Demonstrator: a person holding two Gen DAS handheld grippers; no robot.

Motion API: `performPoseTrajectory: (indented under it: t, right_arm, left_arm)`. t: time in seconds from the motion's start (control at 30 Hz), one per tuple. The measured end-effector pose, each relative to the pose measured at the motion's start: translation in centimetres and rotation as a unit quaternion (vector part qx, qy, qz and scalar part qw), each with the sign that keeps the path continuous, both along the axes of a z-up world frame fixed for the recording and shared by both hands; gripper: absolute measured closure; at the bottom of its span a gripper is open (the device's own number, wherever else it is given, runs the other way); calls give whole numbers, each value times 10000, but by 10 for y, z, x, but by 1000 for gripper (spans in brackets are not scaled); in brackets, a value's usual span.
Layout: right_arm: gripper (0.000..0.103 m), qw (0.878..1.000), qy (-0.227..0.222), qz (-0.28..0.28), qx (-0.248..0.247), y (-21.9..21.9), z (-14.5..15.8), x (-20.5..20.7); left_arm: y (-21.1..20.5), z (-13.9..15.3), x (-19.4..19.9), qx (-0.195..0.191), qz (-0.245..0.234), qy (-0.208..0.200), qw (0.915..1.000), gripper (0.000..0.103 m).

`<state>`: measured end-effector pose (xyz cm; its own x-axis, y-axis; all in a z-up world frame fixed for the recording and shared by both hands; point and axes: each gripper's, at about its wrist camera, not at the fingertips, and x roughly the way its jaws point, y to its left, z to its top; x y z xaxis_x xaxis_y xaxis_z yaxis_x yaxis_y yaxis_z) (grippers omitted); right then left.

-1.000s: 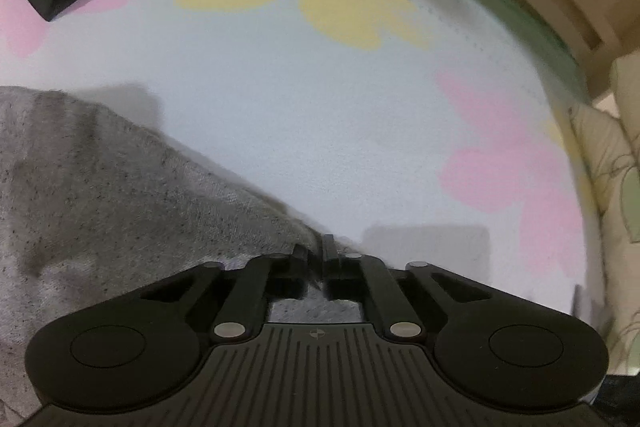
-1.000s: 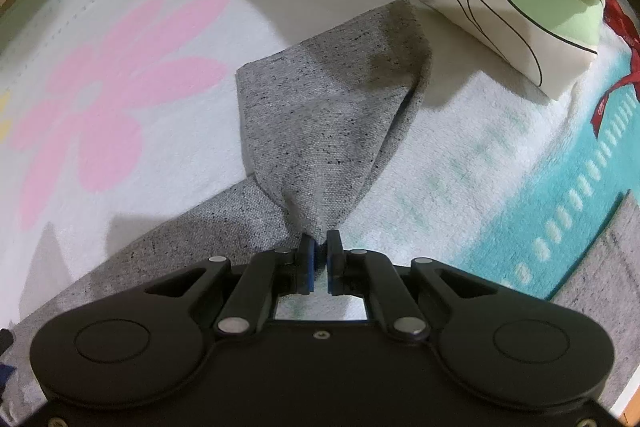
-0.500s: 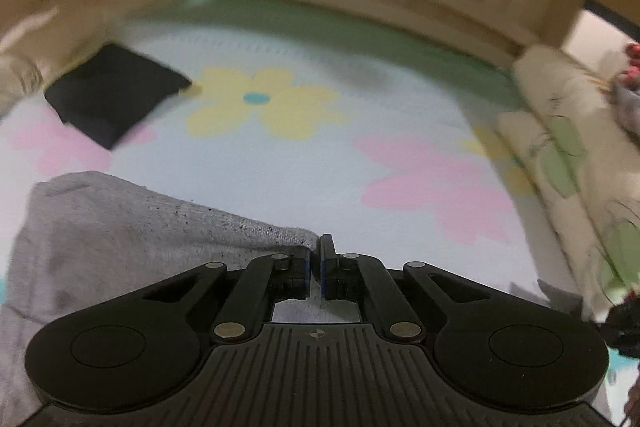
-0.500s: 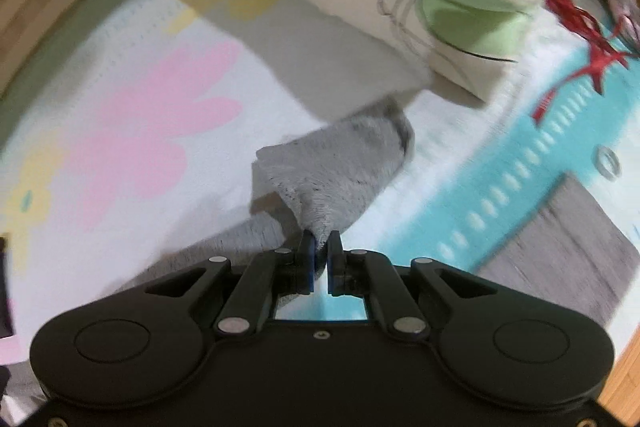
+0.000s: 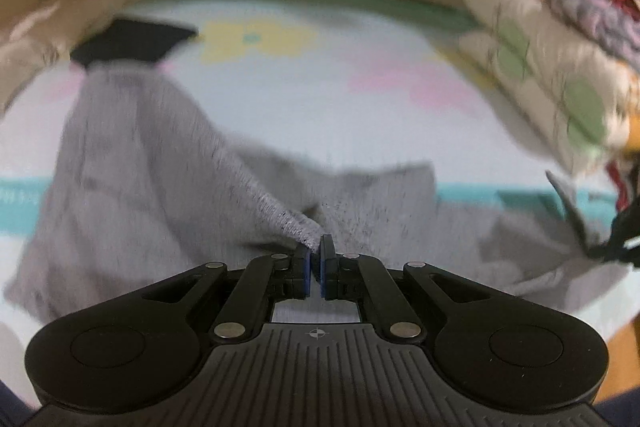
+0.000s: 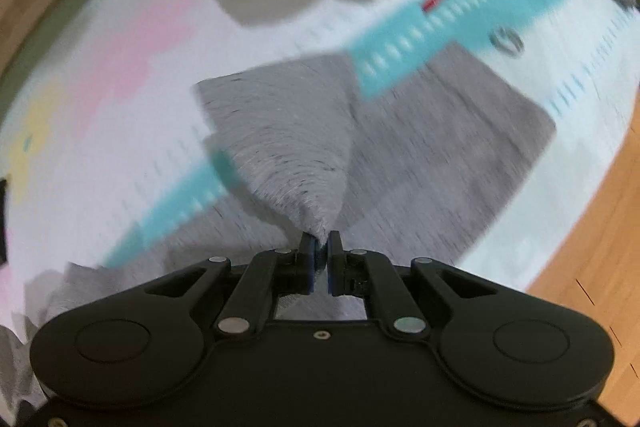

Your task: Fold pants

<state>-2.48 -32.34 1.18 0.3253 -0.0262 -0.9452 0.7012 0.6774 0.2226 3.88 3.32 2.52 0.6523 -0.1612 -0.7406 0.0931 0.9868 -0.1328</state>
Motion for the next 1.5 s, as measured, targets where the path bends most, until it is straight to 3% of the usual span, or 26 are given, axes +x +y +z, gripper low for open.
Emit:
performPoseTrajectory:
  t: [0.2, 0.27, 0.3, 0.37, 0.43, 0.57, 0.8, 0.93, 1.0, 1.1, 1.3, 1.5]
  right_arm:
    - [93, 9987, 495, 118, -29, -3, -31, -16]
    - [79, 9983, 557, 144, 49, -4, -37, -19]
    - [77, 9983, 549, 193, 29, -3, -36, -21]
    - [48, 9980, 526, 274, -225, -1, -31, -25]
    - [34, 9971, 345, 277, -616, 3, -17, -30]
    - [34, 9930, -105, 478, -1071, 17, 5, -23]
    - [37, 9687, -95, 1273, -2130, 56, 15, 27]
    - [39, 9757, 313, 741, -2039, 31, 13, 43]
    - [41, 9825, 157, 342, -1825, 9, 11, 36]
    - [41, 9861, -35, 582, -1555, 9, 8, 30]
    - [41, 9572, -92, 1906, -2177, 71, -8, 54]
    - [45, 9373, 425, 2410, -2483, 100, -35, 83]
  left_arm:
    - [-13, -56, -1, 292, -173, 531, 9980, 99]
    - [-16, -71, 3, 383, -220, 706, 9965, 98]
    - [-15, -76, 3, 402, -211, 708, 9965, 98]
    - [-17, -74, 4, 374, -156, 624, 9972, 99]
    - [-20, -72, 7, 393, -163, 605, 9973, 99]
    - [-19, -75, 4, 338, -94, 537, 9979, 99]
    - [-14, -81, -2, 288, -83, 541, 9981, 99]
    - [-8, -80, -5, 217, -59, 570, 9981, 99]
    - [-8, -82, -7, 235, -35, 566, 9981, 99]
    - [-9, -81, -4, 325, -20, 546, 9980, 99]
    - [-14, -83, -6, 324, 14, 537, 9980, 99]
    - [-9, -83, -6, 240, 24, 570, 9981, 99]
